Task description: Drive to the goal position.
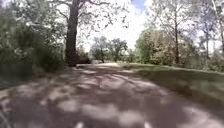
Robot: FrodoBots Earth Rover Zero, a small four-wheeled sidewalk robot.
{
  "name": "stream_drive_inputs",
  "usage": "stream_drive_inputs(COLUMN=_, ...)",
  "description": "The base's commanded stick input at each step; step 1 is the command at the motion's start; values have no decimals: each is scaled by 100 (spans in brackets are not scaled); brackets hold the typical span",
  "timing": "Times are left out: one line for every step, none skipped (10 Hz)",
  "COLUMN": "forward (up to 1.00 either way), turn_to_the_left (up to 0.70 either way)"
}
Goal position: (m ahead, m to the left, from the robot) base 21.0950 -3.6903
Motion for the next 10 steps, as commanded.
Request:
stream_drive_inputs(forward=100, turn_to_the_left=0)
stream_drive_inputs(forward=100, turn_to_the_left=0)
stream_drive_inputs(forward=100, turn_to_the_left=0)
stream_drive_inputs(forward=100, turn_to_the_left=0)
stream_drive_inputs(forward=100, turn_to_the_left=0)
stream_drive_inputs(forward=100, turn_to_the_left=0)
stream_drive_inputs(forward=100, turn_to_the_left=0)
stream_drive_inputs(forward=100, turn_to_the_left=0)
stream_drive_inputs(forward=100, turn_to_the_left=0)
stream_drive_inputs(forward=100, turn_to_the_left=0)
